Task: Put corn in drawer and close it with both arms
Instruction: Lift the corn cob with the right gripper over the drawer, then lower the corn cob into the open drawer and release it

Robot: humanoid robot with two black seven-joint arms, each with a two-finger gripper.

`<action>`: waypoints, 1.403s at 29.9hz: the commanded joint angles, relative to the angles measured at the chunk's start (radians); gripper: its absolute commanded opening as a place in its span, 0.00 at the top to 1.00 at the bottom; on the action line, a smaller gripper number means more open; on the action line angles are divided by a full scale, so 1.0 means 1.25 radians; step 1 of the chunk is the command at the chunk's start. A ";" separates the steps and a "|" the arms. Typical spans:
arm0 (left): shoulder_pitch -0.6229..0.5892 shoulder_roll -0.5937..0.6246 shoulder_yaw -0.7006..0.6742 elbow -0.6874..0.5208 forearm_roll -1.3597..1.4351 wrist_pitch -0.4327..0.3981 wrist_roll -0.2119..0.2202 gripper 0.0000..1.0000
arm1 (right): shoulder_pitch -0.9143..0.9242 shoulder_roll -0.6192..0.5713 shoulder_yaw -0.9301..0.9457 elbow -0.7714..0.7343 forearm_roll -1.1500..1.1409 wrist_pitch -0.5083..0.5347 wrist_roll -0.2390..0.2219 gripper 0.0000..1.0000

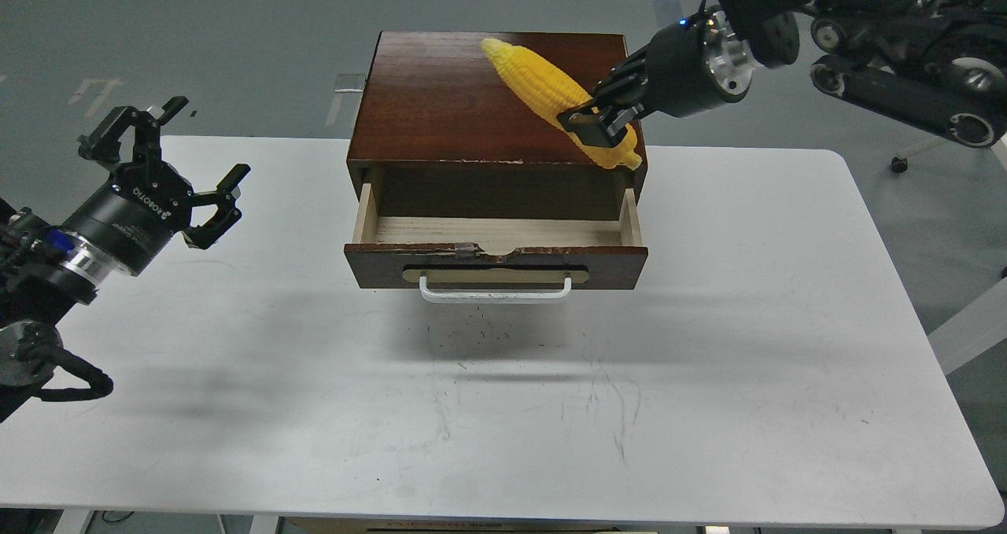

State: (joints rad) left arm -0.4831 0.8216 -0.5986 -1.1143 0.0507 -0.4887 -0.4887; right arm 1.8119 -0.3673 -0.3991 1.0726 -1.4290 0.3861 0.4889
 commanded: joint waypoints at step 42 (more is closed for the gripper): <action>0.000 0.019 -0.006 -0.003 0.000 0.000 0.000 0.01 | 0.028 0.180 -0.165 -0.026 -0.044 -0.124 0.000 0.17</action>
State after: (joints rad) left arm -0.4822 0.8452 -0.6060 -1.1183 0.0506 -0.4887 -0.4887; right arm 1.8469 -0.1375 -0.6101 1.0380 -1.4912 0.2366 0.4887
